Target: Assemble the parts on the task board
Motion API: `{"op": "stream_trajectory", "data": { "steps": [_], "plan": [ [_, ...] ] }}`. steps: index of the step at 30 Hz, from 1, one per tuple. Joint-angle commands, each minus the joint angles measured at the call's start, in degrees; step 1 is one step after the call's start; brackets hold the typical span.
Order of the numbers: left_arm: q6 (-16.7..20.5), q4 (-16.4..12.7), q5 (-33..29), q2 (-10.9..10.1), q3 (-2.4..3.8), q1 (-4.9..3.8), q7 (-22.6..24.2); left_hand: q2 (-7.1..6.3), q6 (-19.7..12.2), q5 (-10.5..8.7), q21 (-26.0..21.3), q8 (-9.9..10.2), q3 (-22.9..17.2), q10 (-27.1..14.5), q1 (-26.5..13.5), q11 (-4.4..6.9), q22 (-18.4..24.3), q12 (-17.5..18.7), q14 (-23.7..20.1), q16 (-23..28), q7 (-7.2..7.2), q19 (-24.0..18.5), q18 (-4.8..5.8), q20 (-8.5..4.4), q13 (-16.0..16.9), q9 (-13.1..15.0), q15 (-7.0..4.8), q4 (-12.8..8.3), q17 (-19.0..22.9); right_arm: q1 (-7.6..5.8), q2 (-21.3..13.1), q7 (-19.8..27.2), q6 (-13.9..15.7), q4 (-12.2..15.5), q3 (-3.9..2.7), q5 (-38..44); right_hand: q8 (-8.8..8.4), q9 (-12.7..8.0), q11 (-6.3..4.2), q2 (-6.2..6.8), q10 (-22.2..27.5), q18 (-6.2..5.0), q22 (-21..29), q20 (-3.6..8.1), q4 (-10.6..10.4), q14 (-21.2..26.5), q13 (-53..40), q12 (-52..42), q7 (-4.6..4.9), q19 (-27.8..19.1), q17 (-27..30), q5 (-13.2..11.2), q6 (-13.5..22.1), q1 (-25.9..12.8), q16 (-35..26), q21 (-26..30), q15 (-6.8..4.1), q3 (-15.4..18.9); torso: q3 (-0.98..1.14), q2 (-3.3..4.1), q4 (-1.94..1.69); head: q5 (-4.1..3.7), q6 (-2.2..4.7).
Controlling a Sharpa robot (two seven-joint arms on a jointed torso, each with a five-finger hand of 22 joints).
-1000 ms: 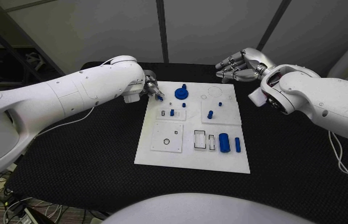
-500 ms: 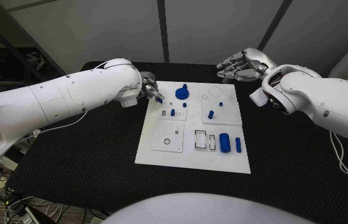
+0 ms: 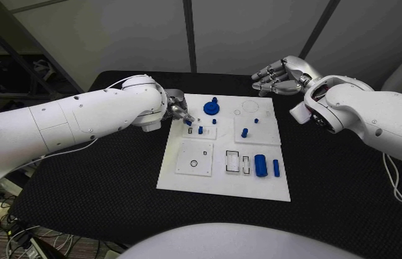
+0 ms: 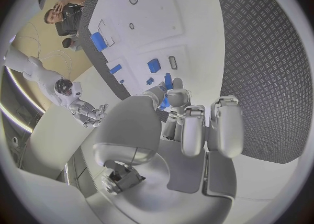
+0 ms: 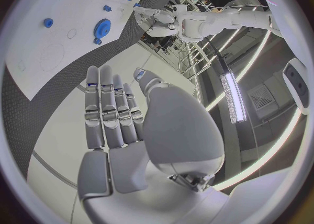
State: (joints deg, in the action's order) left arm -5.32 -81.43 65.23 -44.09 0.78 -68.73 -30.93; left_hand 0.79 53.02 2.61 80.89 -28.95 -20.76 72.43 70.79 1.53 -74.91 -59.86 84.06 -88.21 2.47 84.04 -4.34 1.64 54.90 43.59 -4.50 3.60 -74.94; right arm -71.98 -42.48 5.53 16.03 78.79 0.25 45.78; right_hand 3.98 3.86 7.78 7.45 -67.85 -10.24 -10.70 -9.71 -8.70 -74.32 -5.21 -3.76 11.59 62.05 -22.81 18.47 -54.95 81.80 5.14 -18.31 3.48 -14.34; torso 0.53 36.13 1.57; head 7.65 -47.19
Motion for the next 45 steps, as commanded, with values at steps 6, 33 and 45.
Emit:
{"op": "stream_trajectory", "data": {
  "steps": [6,33,45],
  "plan": [
    [2.3,-1.3,2.3,-0.3,0.01,0.64,-0.7,-0.72,0.0,0.08,0.2,-0.4,-4.9,0.6,0.1,0.14,-4.9,-0.2,5.5,-0.2,-0.1,1.1,1.81,-0.32,0.2,0.1,-0.39,-4.5,-13.9,-0.08,0.0,0.5,-0.2,0.0,-0.02,0.1,0.1,0.0,-0.14,-0.28,0.4,-0.2,0.1,0.05,0.1,0.0,0.1,0.0,0.32,0.5,0.1,0.1,0.1,-0.1,-0.3,0.3,0.3,0.2,0.0,0.07,0.08,0.03,-0.1],
    [3.1,-1.7,4.9,0.0,0.01,2.45,-2.0,-0.89,0.2,0.09,0.2,-0.5,-5.9,0.9,-0.2,0.19,-5.0,-0.5,5.5,-0.2,-0.14,1.1,1.82,-0.37,0.5,0.2,-0.45,-4.4,-14.0,-0.07,-0.3,0.5,-0.3,0.2,-0.01,0.0,0.1,0.0,-0.14,-0.28,0.4,-0.2,0.1,0.05,0.1,0.0,0.1,0.0,0.32,0.5,0.1,0.1,0.1,-0.1,-0.3,0.3,0.3,0.2,-0.04,0.05,-0.06,-0.12,-0.16],
    [2.3,-1.6,5.0,0.3,0.01,2.54,-2.1,-0.89,0.2,0.09,0.2,-0.5,-5.9,0.9,-0.2,0.19,-5.0,-0.5,5.5,-0.2,-0.14,1.1,1.82,-0.37,0.5,0.2,-0.45,-4.4,-14.0,-0.06,-0.2,0.6,-0.4,0.1,-0.01,-0.2,0.09,0.0,-0.11,-0.37,0.4,-0.2,0.3,0.03,0.1,0.0,0.1,0.0,0.36,0.6,0.1,0.2,0.2,-0.1,-0.5,0.6,0.33,0.2,-0.03,0.07,0.1,0.11,-0.35]
  ]
}}
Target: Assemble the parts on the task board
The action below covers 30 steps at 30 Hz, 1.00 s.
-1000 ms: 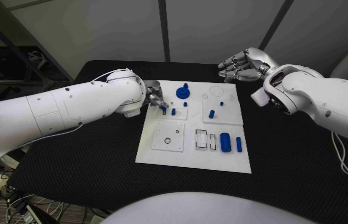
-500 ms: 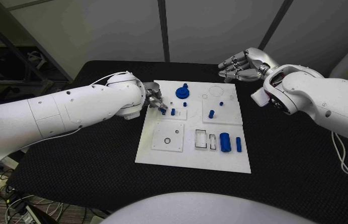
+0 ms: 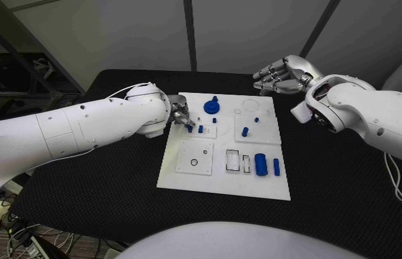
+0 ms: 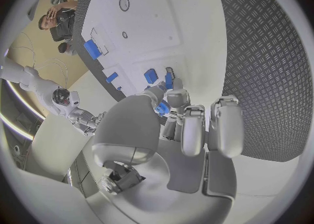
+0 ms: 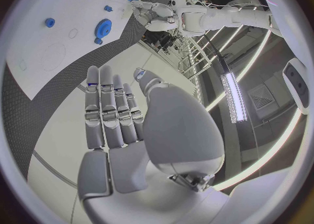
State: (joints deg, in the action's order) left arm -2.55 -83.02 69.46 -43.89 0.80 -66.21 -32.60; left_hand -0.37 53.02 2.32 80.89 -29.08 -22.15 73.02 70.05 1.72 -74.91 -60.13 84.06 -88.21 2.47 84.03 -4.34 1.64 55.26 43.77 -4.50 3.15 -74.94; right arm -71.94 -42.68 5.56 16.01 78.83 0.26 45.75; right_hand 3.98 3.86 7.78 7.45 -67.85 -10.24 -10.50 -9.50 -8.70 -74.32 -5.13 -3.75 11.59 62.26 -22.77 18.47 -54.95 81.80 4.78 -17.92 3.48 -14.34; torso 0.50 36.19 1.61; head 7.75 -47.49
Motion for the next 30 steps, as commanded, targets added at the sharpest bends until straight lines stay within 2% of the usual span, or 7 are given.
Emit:
{"op": "stream_trajectory", "data": {
  "steps": [1,14,30],
  "plan": [
    [-0.6,-0.1,0.7,0.1,-0.01,0.03,-0.4,0.25,0.2,0.38,0.2,-0.4,-4.5,0.4,0.6,0.01,-5.0,-0.2,5.5,-0.2,-0.15,1.1,1.81,-0.38,0.1,0.1,-0.46,-4.0,-14.0,-0.1,0.1,0.5,-0.4,0.0,-0.02,-0.2,0.09,0.0,-0.11,-0.36,0.4,-0.2,0.1,-0.18,0.1,0.0,0.1,0.0,0.36,0.4,0.1,0.2,0.2,-0.1,-0.1,0.2,0.33,0.2,0.02,0.02,0.07,0.02,-0.05],
    [-2.0,-0.2,1.1,-0.1,0.0,0.06,-0.4,0.08,0.2,0.37,0.2,-0.4,-4.8,0.4,0.4,0.02,-5.0,-0.1,5.5,-0.2,-0.16,1.2,1.81,-0.39,0.0,0.1,-0.47,-4.0,-14.0,-0.09,0.0,0.5,-0.4,0.0,-0.02,-0.4,0.1,0.0,-0.11,-0.39,0.4,-0.2,0.1,-0.18,0.1,0.0,0.1,0.0,0.36,0.4,0.1,0.2,0.2,-0.1,-0.1,0.2,0.33,0.2,-0.03,0.03,0.02,-0.05,-0.26],
    [-2.3,-0.7,1.2,-0.4,0.0,0.07,-0.4,-0.07,0.2,0.37,0.2,-0.4,-4.9,0.4,0.4,0.02,-5.0,-0.1,5.5,-0.2,-0.17,1.2,1.82,-0.4,0.0,0.1,-0.47,-4.0,-14.0,-0.08,-0.1,0.6,-0.4,-0.1,-0.02,-0.4,0.1,0.0,-0.11,-0.39,0.4,-0.2,0.1,-0.18,0.1,0.0,0.1,0.0,0.36,0.4,0.1,0.2,0.2,-0.1,-0.1,0.2,0.33,0.2,0.01,0.01,0.05,0.29,-0.5]
  ]
}}
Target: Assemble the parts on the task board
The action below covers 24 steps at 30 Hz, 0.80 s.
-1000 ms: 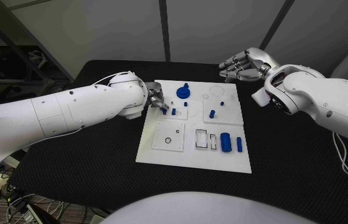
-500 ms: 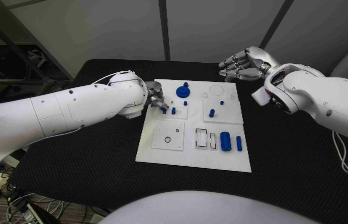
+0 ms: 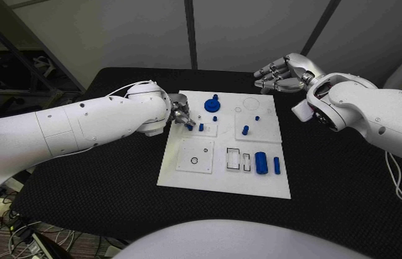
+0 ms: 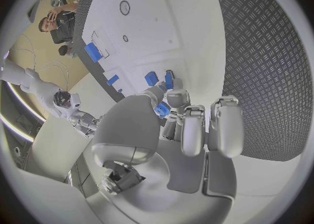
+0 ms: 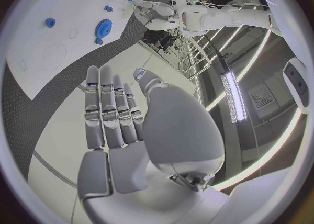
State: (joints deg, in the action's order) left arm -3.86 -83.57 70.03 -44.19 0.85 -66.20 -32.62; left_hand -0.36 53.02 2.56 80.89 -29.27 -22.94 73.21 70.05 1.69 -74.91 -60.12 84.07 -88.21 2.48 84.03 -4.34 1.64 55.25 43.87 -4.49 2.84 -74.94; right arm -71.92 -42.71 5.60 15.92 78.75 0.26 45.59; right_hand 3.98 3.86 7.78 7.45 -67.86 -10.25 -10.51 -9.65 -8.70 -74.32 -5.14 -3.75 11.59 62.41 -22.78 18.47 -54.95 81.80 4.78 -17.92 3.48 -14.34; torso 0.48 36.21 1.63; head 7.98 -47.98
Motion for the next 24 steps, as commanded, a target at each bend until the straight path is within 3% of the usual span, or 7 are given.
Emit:
{"op": "stream_trajectory", "data": {
  "steps": [1,24],
  "plan": [
    [-1.0,-0.1,0.6,-0.1,-0.05,0.06,-0.4,-0.08,0.2,0.13,0.2,-0.2,-4.1,0.2,0.4,0.05,-5.0,-0.1,5.5,-0.2,-0.18,1.2,1.82,-0.4,0.0,0.0,-0.48,-3.7,-14.0,-0.1,0.0,0.6,-0.3,0.0,-0.02,-0.2,0.1,0.0,-0.11,-0.39,0.4,-0.2,0.1,-0.03,0.1,0.0,0.1,0.0,0.36,0.3,0.1,0.2,0.2,-0.1,-0.1,0.2,0.33,0.2,0.03,0.0,0.04,0.02,-0.05],
    [-1.2,0.0,0.6,0.0,-0.05,0.06,-0.7,-0.23,0.3,0.13,0.2,-0.3,-4.5,0.2,0.1,0.05,-5.0,-0.1,5.5,-0.2,-0.18,1.1,1.81,-0.41,-0.1,0.1,-0.49,-3.6,-14.0,-0.09,-0.1,0.6,-0.3,0.1,-0.02,-0.2,0.1,0.0,-0.11,-0.39,0.4,-0.2,0.1,-0.03,0.1,0.0,0.1,0.0,0.36,0.3,0.1,0.2,0.2,-0.1,-0.1,0.2,0.33,0.2,0.04,0.02,0.07,-0.02,-0.24]
  ]
}}
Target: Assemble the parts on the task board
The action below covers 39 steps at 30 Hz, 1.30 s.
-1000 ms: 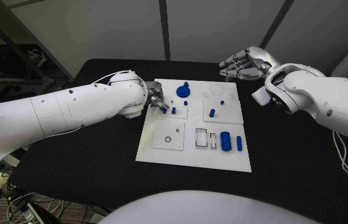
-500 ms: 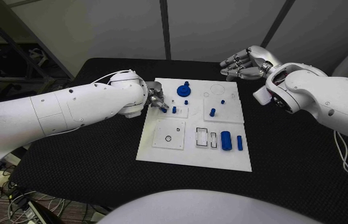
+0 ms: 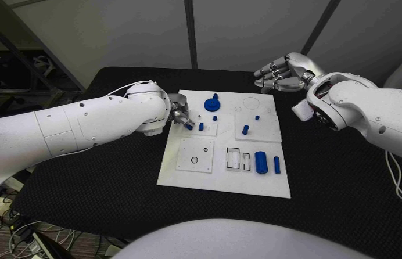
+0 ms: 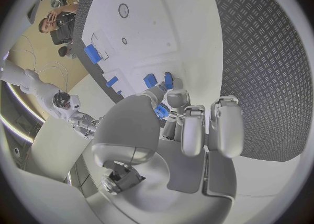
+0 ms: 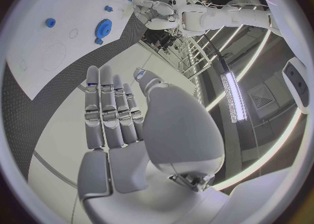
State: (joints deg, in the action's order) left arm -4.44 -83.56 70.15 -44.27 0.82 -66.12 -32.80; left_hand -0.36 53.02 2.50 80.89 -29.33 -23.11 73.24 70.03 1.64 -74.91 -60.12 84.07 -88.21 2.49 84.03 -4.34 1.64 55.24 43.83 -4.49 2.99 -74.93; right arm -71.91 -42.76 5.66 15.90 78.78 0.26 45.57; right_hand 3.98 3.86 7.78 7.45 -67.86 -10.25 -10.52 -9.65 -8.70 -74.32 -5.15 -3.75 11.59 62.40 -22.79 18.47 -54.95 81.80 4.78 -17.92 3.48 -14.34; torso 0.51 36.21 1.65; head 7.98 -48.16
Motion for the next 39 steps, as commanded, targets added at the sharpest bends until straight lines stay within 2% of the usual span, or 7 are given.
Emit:
{"op": "stream_trajectory", "data": {
  "steps": [1,3,8,13,21,32,39],
  "plan": [
    [-0.6,0.0,0.5,0.1,-0.02,-0.02,-0.5,-0.23,0.3,0.19,0.2,-0.2,-4.4,0.2,0.0,0.09,-5.0,0.0,5.5,-0.2,-0.17,1.1,1.81,-0.41,-0.1,0.2,-0.49,-3.7,-14.0,-0.1,0.0,0.6,-0.3,0.1,-0.02,-0.2,0.1,0.0,-0.11,-0.39,0.4,-0.19,0.1,-0.03,0.1,0.0,0.1,0.0,0.36,0.3,0.1,0.2,0.2,-0.1,-0.1,0.2,0.33,0.2,0.01,0.01,0.03,-0.03,-0.07],
    [-0.4,0.1,0.5,0.2,-0.02,-0.02,-0.5,-0.3,0.3,0.18,0.2,-0.3,-4.5,0.3,-0.3,0.09,-5.0,-0.1,5.5,-0.2,-0.17,1.2,1.82,-0.41,0.0,0.2,-0.48,-3.5,-14.0,-0.1,0.0,0.6,-0.3,0.1,-0.02,-0.2,0.1,0.0,-0.11,-0.39,0.4,-0.19,0.1,-0.03,0.1,0.0,0.1,0.0,0.36,0.3,0.1,0.2,0.2,-0.1,-0.1,0.2,0.33,0.2,0.02,0.01,0.02,-0.02,-0.09],
    [-0.4,0.3,0.1,0.2,-0.02,-0.03,-0.6,-1.99,1.1,0.18,0.3,-0.6,-3.3,0.3,-3.2,0.08,-5.2,0.1,5.5,-0.2,-0.25,1.3,1.86,-0.4,-0.4,0.4,-0.47,-2.2,-14.0,-0.1,0.0,0.5,-0.3,0.1,-0.02,-0.2,0.11,0.0,-0.1,-0.43,0.4,-0.2,0.2,-0.04,0.1,-0.1,0.1,0.0,0.36,0.4,0.1,0.2,0.2,-0.1,-0.2,0.3,0.33,0.3,0.03,0.03,-0.03,-0.06,-0.1],
    [-0.8,0.6,-0.2,0.2,-0.02,-0.03,-1.1,-2.57,1.6,0.16,0.4,-0.7,-1.8,0.3,-5.5,0.12,-5.3,0.4,5.5,-0.2,-0.29,1.3,1.88,-0.41,-0.8,0.5,-0.5,-0.7,-14.0,-0.1,-0.1,0.5,-0.2,0.2,-0.02,-0.2,0.11,0.0,-0.1,-0.43,0.4,-0.2,0.2,-0.04,0.1,-0.1,0.1,0.0,0.36,0.4,0.1,0.2,0.2,-0.1,-0.2,0.3,0.33,0.3,0.02,0.0,0.01,-0.05,-0.15],
    [-1.4,1.0,-0.3,0.5,-0.02,-0.03,-1.3,-3.14,2.1,0.16,0.4,-1.0,0.7,0.3,-7.5,0.17,-5.4,0.5,5.5,-0.3,-0.36,1.4,1.89,-0.43,-1.0,0.8,-0.54,0.6,-14.0,-0.1,0.0,0.5,-0.1,0.2,-0.02,0.1,0.11,0.0,-0.09,-0.42,0.4,-0.19,0.2,-0.05,0.1,-0.1,0.1,0.0,0.37,0.4,0.1,0.2,0.2,-0.1,-0.2,0.4,0.34,0.3,0.0,0.0,0.0,-0.08,-0.14],
    [-1.0,1.7,-0.3,0.8,-0.02,-0.03,-1.3,-2.94,2.2,0.16,0.3,-1.2,3.3,0.3,-8.8,0.18,-5.4,0.6,5.5,-0.3,-0.38,1.3,1.87,-0.46,-1.2,1.1,-0.57,1.8,-14.0,-0.1,0.1,0.5,-0.3,0.0,-0.02,0.1,0.1,0.0,-0.08,-0.4,0.5,-0.19,0.2,-0.06,0.1,0.0,0.1,0.0,0.38,0.4,0.1,0.2,0.2,-0.2,-0.2,0.4,0.36,0.3,0.02,-0.01,0.0,-0.1,-0.12],
    [-0.2,2.0,-0.7,0.8,-0.02,-0.03,-1.5,-3.14,2.2,0.16,0.3,-1.2,6.1,0.2,-10.7,0.05,-5.4,0.6,5.5,-0.2,-0.24,1.4,1.88,-0.41,-1.3,1.2,-0.47,3.3,-14.0,-0.1,0.1,0.5,-0.4,-0.1,-0.02,0.2,0.09,0.0,-0.04,-0.37,0.6,-0.17,0.3,-0.09,0.1,0.0,0.2,0.0,0.41,0.4,0.1,0.3,0.2,-0.2,-0.3,0.5,0.39,0.4,0.04,-0.02,0.0,-0.13,-0.08]
  ]
}}
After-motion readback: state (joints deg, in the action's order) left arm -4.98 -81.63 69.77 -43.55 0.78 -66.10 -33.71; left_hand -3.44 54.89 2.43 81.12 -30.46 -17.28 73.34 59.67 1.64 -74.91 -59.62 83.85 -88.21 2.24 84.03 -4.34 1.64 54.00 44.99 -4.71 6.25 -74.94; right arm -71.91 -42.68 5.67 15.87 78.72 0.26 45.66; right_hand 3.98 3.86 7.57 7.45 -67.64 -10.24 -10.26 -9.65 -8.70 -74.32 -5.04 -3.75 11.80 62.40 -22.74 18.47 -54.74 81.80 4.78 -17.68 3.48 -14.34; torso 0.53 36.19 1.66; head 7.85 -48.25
